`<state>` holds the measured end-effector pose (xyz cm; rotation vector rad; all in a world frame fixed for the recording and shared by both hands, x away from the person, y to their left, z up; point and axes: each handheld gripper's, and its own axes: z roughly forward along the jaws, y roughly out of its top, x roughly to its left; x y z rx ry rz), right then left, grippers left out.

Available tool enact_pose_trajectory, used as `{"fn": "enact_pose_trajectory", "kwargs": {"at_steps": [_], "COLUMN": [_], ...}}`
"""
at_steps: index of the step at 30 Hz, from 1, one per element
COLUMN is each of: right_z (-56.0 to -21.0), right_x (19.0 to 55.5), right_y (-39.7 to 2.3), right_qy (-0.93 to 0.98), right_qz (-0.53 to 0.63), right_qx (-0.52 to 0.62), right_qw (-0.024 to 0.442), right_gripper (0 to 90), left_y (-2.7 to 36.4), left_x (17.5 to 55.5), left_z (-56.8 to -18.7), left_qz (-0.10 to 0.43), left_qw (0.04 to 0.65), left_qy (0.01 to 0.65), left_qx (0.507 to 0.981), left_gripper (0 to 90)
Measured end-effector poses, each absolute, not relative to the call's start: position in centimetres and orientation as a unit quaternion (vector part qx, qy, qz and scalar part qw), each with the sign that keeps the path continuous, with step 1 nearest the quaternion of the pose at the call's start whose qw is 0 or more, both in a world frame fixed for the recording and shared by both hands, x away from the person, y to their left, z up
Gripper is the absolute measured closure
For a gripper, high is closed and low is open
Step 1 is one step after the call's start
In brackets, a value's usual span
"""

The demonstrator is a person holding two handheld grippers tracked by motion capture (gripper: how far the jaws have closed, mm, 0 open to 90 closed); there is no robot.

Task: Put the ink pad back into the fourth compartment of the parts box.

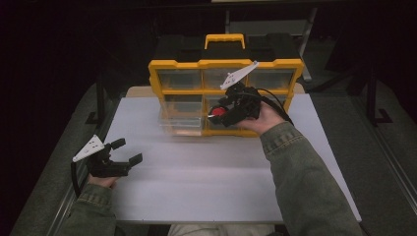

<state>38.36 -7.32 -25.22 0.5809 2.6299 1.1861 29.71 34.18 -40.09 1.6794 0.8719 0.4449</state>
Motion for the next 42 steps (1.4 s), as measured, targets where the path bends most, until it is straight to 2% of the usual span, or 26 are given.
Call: {"fn": "enact_pose_trajectory", "kwargs": {"at_steps": [21, 42], "right_z": [-23.0, -23.4], "right_x": [39.4, 41.2], "right_y": [-3.7, 0.1], "right_qy": [0.9, 0.907], "right_qz": [0.388, 0.378], "right_qx": [0.17, 0.158], "right_qw": [0.104, 0.099], "right_gripper": [29.2, 29.2], "left_y": [34.4, 33.8], "left_x": [29.8, 29.8], "left_z": [-40.1, -40.2], "left_qz": [0.19, 0.182], "left_qw": [0.567, 0.561], "left_qy": [0.369, 0.362], "left_qx": [0.712, 0.722], "left_gripper": [0.0, 0.0]}}
